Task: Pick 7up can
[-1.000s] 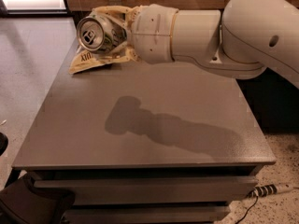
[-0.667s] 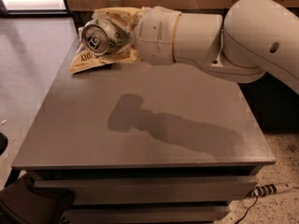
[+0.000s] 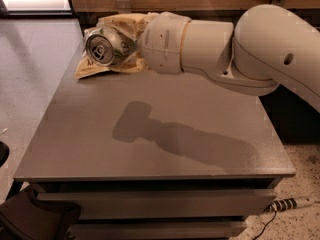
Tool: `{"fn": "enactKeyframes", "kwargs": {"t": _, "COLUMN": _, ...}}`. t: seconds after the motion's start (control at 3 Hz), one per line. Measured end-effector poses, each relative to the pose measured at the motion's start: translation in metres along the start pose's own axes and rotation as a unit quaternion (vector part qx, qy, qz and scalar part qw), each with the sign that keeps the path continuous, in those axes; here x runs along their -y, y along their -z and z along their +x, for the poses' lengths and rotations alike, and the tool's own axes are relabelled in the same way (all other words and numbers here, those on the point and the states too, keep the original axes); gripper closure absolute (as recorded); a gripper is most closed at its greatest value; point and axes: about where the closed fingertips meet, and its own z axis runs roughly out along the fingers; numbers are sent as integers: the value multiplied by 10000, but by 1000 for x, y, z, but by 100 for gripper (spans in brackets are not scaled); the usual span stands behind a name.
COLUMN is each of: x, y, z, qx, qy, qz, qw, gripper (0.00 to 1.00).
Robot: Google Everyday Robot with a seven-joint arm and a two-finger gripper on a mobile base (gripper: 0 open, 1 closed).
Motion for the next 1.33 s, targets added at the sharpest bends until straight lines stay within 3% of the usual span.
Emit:
{"fn": "enactKeyframes", "kwargs": {"t": 0.33, "x": -8, "y": -7, "z": 3, "qx": -134, "qy": 727, "qz": 248, "qw": 9970, "gripper": 100}}
{"fn": "enactKeyframes", "kwargs": {"t": 0.67, "x": -11, "y": -13, "z": 3, "qx": -208, "qy": 1802, "qz": 427, "qw": 9825, "gripper": 100}}
{"fn": "enactKeyframes", "kwargs": {"t": 1.0, "x": -14, "y": -18, "z": 1, "qx": -230, "qy": 3003, "qz": 432, "qw": 9526, "gripper": 100}}
{"fn": "enactKeyframes", "kwargs": {"t": 1.33, "x": -19, "y": -15, "z": -4, "qx": -358, "qy": 3987, "qz": 405, "qw": 9155, "gripper": 100}}
